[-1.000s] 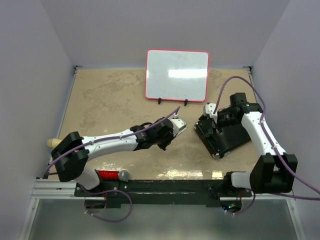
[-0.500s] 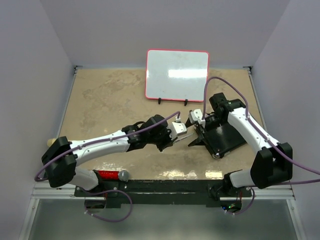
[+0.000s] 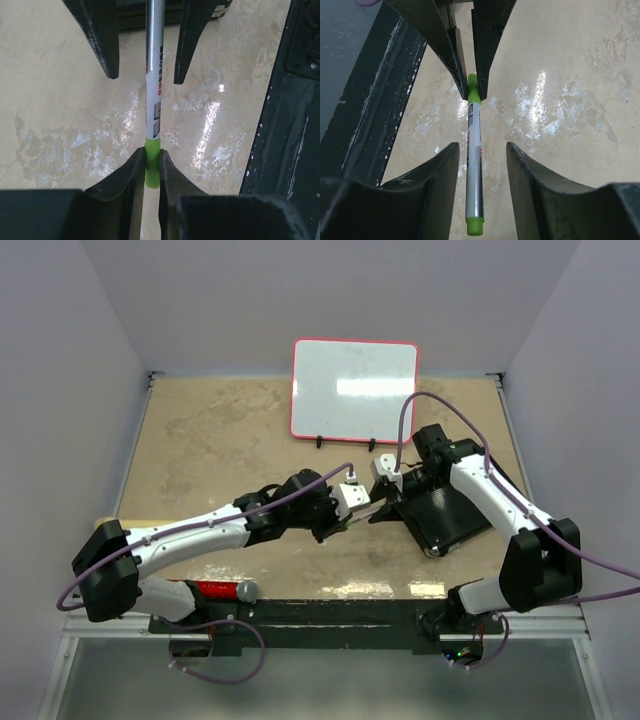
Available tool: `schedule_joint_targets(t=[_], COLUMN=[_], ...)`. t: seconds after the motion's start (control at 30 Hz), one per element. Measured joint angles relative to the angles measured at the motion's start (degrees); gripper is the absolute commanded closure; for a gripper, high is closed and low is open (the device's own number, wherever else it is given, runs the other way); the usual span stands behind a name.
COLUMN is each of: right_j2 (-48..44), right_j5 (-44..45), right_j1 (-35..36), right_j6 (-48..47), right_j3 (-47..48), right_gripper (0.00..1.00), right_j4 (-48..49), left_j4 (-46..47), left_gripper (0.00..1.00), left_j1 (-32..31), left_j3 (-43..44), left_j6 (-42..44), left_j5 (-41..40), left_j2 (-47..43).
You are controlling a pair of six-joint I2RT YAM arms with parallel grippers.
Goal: Write a sentence on the whiteboard
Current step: Open the whiteboard marker at the center of the board.
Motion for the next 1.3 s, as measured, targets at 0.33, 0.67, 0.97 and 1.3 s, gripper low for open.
schedule_joint_targets(t=[0.33, 0.67, 0.97, 1.3], right_j2=[0.09, 0.44, 1.88, 1.90], right_j5=[-0.09, -3.43, -5.86, -8.50], right_j1=[0.17, 0.17, 0.17, 0.17], right_j6=[0.66, 1.27, 7.13, 12.26], right_j3=[-0.66, -0.66, -0.66, -0.66], right_gripper=[0.56, 0.56, 0.60, 0.62], right_j4=[-0.11, -0.50, 1.22, 3.78], left_j4=[3.93, 9.86, 15.06, 18.58], left_gripper=[1.00, 1.00, 1.00, 1.00], left_j1=[0.79, 1.16, 2.60, 3.04], left_j3=[-3.56, -7.19, -11.15, -12.66], left_j6=[-0.33, -1.79, -3.63, -5.86], left_j5=[1.33, 2.84, 3.67, 4.61], left_j2=[-2.34, -2.93, -6.05, -6.43])
